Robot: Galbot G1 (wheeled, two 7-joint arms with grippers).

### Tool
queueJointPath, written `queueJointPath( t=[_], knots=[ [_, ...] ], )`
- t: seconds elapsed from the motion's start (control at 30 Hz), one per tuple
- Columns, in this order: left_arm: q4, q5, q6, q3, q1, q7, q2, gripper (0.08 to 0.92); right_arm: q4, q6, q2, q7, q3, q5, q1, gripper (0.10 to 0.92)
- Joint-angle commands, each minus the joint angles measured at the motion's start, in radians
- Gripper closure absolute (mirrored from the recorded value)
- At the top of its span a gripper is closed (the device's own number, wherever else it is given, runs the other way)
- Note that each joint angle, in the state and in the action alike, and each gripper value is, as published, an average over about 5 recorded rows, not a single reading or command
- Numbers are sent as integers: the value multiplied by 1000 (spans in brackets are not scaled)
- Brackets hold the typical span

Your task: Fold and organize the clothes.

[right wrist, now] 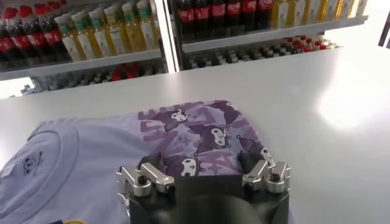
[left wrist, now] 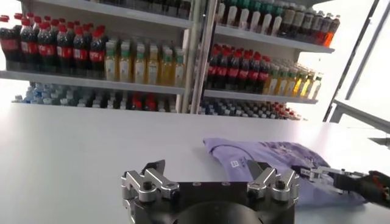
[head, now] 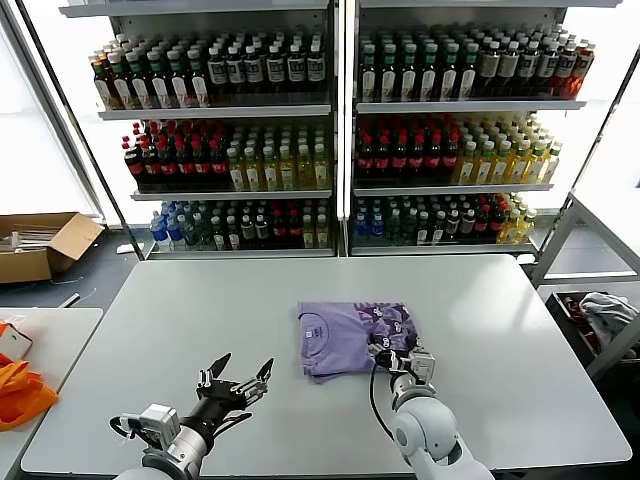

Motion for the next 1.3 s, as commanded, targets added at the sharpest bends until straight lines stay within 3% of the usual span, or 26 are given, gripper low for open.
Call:
queueJointPath(
  t=[0.03,0.33,0.5,0.57,0.8,1.03,1.3],
  knots=[
    [-5,13,2,1,7,5,-4,177,117,58,-1,-53,5,-108,-50,203],
    [-13,40,-48,1,20,-1,-26,177,218,89,-56,-136,-30,-270,-132,203],
    [-30,65,-155,-7,13,-21,-54,177,242,158,-137,-202,57,-559,-152,203],
    [-27,91,-204,-8,7,-25,-67,177,253,202,-188,-217,119,-610,-170,203],
    [30,218,-344,6,-20,-42,-133,177,290,294,-228,-206,404,-396,-252,203],
    [82,325,-341,-12,-38,-21,-123,177,263,284,-194,-154,406,-262,-315,203],
    [76,306,-333,-7,-22,-26,-118,177,274,259,-156,-153,354,-269,-301,203]
  ],
)
